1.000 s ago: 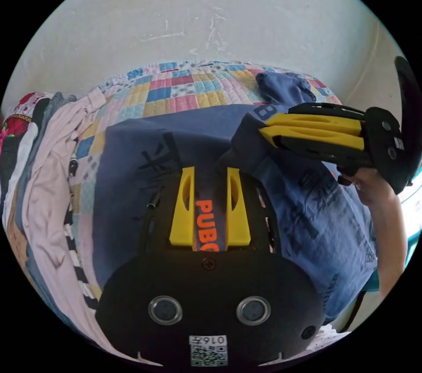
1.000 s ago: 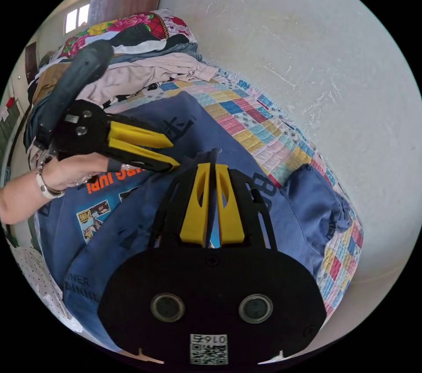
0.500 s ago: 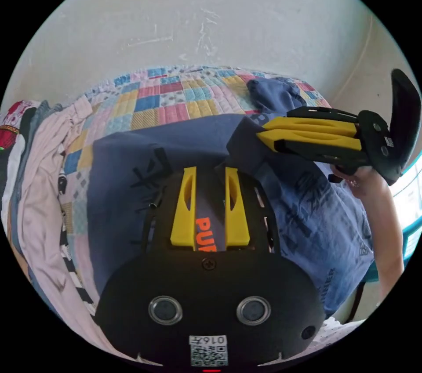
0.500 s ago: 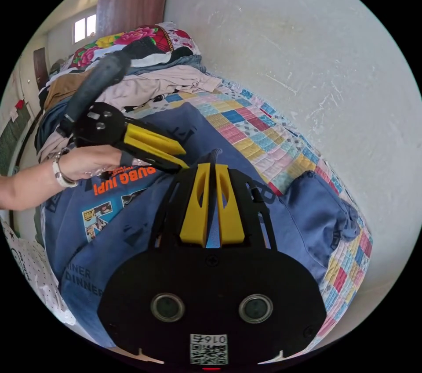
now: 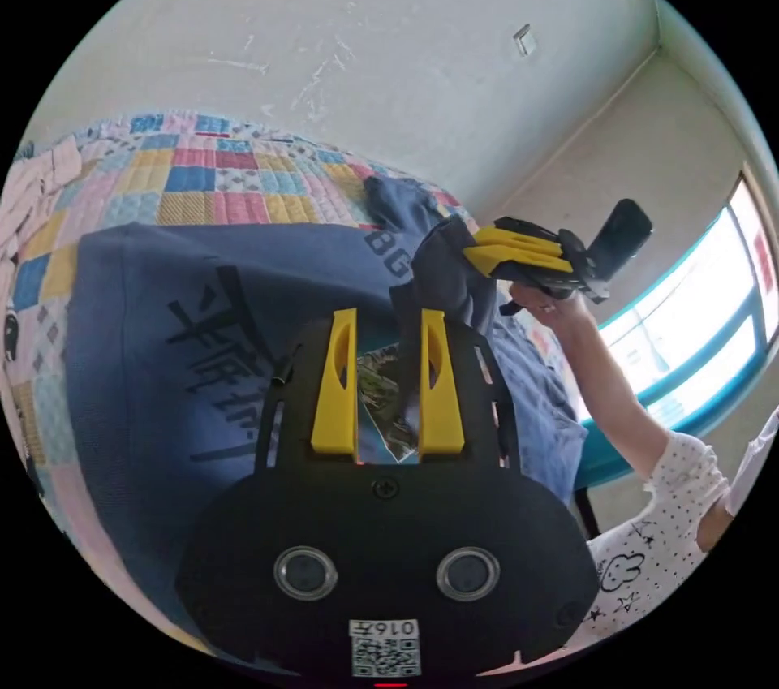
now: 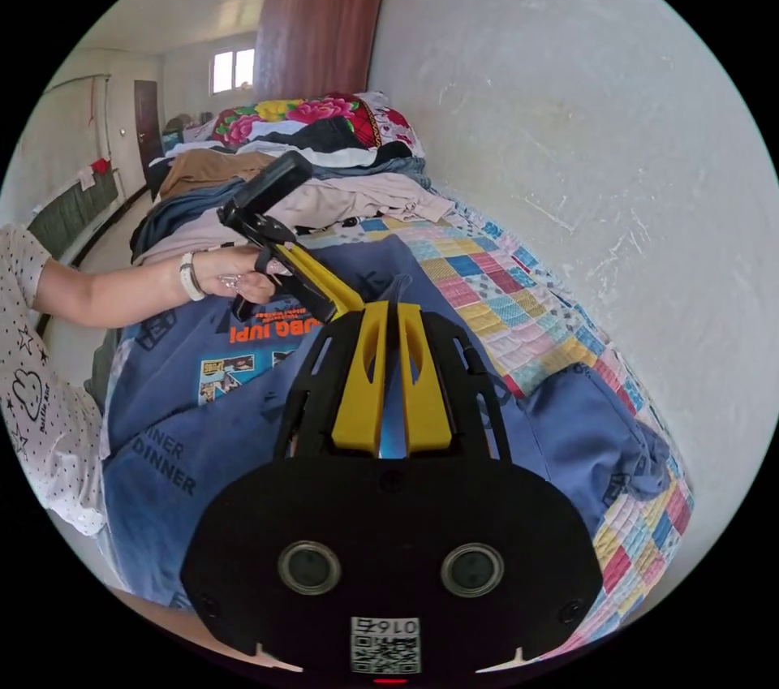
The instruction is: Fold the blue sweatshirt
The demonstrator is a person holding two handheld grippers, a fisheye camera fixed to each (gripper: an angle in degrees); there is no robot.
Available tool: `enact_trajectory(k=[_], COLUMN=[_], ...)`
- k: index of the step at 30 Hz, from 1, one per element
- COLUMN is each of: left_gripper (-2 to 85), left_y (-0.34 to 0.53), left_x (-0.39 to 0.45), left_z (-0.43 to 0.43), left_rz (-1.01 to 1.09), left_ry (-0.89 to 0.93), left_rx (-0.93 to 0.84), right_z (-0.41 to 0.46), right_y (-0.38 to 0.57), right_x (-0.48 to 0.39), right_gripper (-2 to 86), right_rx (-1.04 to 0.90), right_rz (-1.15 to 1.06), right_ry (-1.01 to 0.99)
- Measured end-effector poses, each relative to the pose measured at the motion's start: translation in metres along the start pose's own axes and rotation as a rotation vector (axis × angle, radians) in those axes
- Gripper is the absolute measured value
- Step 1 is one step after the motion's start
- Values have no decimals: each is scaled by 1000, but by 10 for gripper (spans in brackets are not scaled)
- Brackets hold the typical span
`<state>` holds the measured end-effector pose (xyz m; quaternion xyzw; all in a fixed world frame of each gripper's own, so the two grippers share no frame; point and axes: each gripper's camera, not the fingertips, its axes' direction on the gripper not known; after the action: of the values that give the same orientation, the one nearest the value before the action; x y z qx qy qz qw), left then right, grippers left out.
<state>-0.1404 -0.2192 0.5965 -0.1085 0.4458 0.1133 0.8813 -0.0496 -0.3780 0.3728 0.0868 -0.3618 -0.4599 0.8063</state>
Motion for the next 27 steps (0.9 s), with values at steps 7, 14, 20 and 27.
enact_trajectory(k=[7,14,20,27], left_gripper=[-3,-9,-2,111], left_y=[-5,-7,-8,-13], left_x=[5,17,14,-10], left_z=[27,9,6,62], left_rz=[56,65,60,-13], left_ry=[-51,-473,-481,-371], left_rx=[-43,15,40,-131], right_z=[17,31,83,109], right_y=[-5,-10,-5,16], right_x=[3,20,56,81], right_gripper=[8,8,12,30], right_rx=[-54,-59,-289,-383], right_rz=[-19,51,163,241], right_ry=[29,131,172,139])
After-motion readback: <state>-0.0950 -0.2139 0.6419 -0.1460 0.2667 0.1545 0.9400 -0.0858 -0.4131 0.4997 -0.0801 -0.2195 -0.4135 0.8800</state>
